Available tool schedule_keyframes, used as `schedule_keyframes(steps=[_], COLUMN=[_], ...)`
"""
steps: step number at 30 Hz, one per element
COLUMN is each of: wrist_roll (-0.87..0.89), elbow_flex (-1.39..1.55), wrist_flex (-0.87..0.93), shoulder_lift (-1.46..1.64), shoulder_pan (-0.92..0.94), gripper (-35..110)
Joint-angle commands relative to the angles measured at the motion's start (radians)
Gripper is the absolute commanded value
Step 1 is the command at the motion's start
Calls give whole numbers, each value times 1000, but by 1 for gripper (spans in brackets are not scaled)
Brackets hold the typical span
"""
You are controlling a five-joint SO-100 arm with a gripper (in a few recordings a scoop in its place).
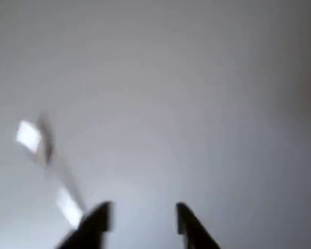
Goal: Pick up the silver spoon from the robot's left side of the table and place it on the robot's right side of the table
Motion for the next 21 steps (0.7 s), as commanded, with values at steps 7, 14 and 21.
schedule_keyframes(steps=[7,14,21], wrist_roll=[-130,-178,-222], elbow_flex=[-979,-1379,-1836], wrist_flex=[120,178,354], shoulder_lift=[-1373,-1763,-2026], shoulder_pan=[-299,-308,-265], gripper=[27,26,26])
